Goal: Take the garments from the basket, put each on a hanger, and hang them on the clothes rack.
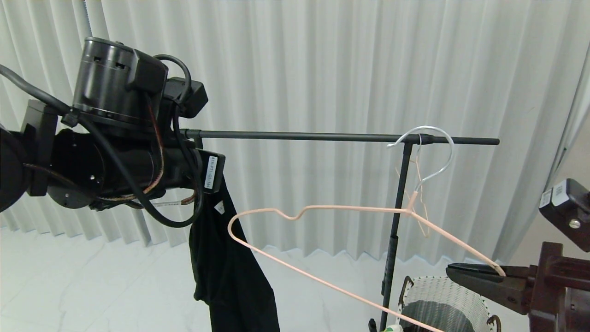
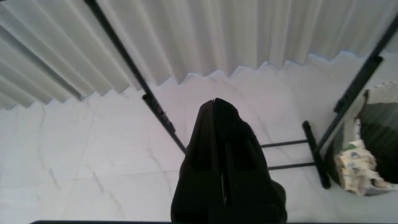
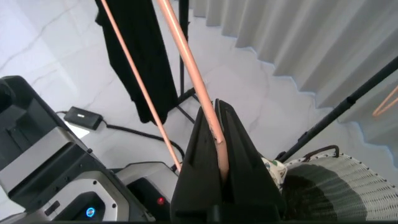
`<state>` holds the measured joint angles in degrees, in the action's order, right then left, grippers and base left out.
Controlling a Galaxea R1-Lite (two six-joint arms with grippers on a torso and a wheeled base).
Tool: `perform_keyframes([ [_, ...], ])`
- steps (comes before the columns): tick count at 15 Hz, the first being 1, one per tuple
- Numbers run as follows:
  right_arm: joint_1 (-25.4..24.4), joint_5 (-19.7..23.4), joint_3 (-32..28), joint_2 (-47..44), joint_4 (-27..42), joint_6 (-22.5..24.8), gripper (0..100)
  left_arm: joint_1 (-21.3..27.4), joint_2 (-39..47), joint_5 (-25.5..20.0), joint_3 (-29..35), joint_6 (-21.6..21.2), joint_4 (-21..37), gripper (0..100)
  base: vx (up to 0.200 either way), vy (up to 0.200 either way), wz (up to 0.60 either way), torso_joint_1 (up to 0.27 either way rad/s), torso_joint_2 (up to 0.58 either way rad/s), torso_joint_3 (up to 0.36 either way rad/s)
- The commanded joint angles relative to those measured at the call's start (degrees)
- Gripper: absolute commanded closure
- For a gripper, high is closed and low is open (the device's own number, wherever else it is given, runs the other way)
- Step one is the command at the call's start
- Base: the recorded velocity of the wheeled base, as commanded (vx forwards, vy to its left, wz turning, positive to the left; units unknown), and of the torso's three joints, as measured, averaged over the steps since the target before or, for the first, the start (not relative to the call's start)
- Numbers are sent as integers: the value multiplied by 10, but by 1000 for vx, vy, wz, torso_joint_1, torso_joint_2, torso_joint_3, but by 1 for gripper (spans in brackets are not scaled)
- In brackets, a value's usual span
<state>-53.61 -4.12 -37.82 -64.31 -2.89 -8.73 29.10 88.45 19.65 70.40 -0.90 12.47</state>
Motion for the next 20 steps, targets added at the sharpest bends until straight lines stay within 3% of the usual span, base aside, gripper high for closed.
perform_keyframes([
  [1,-5,0,-10,-21,-1,-1,100,19,0,0,0,4,0,100,0,0,0,0,0,0],
  [10,11,-4,-28,-62,-43,-1,100,66,-21,1,-3,6,1,100,0,0,0,0,0,0],
  [20,18,-5,-29,-47,-35,-1,100,48,-19,19,-4,5,1,100,0,0,0,0,0,0],
])
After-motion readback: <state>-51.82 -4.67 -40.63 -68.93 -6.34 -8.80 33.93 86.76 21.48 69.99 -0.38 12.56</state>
